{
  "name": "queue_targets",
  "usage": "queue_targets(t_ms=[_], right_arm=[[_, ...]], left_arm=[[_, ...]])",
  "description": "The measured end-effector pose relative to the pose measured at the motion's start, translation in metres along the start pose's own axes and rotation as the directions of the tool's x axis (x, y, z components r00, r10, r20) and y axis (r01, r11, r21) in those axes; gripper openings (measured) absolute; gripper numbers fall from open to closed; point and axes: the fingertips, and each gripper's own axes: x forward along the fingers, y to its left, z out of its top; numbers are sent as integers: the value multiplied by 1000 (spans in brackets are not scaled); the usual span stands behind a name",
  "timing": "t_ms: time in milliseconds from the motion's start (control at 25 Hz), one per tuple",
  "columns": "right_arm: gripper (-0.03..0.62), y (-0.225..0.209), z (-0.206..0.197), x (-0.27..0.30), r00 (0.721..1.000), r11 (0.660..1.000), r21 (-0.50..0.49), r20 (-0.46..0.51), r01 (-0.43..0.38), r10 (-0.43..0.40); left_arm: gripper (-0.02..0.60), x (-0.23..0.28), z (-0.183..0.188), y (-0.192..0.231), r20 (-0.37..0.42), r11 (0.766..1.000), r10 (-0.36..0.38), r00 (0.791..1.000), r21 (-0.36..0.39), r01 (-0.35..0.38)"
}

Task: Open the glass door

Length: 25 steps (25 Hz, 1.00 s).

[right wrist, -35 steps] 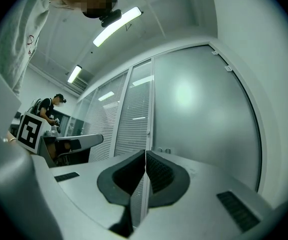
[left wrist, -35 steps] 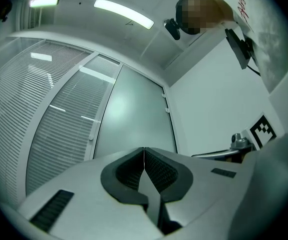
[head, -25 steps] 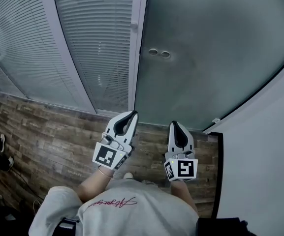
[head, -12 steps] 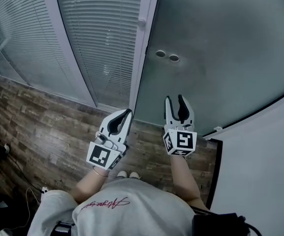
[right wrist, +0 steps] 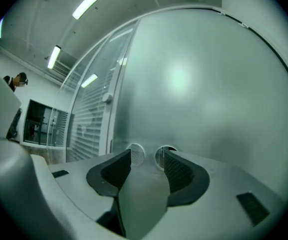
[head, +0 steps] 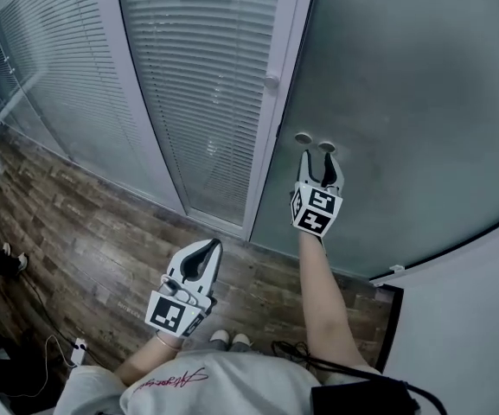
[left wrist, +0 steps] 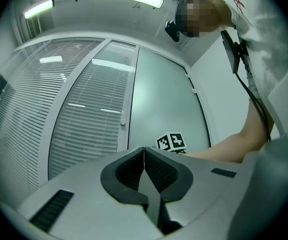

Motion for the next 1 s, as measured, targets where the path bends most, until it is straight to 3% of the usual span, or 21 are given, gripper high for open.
queue_targets(t_ms=[200,400,520,600,1000], right_arm=[[193,-6,-3,31,998,993,101,-14,60,-59],[192,-6,-3,52,992,989,79,-45,123,-120],[192,-10,-4,60,987,987,51,-46,155,-153],[138,-13,-6,60,984,983,46,-43,175,-173],[124,-13,-3,54,979,978,49,-23,205,-204]], left_arm=[[14,-8,-6,16,-26,999,32,999,0,-32],[14,-16,-2,27,-23,999,42,999,18,-42],[14,-24,-11,38,-67,997,71,995,16,-70],[14,-26,-9,42,-64,997,79,995,17,-78],[14,-22,-1,37,-51,999,43,998,27,-42]])
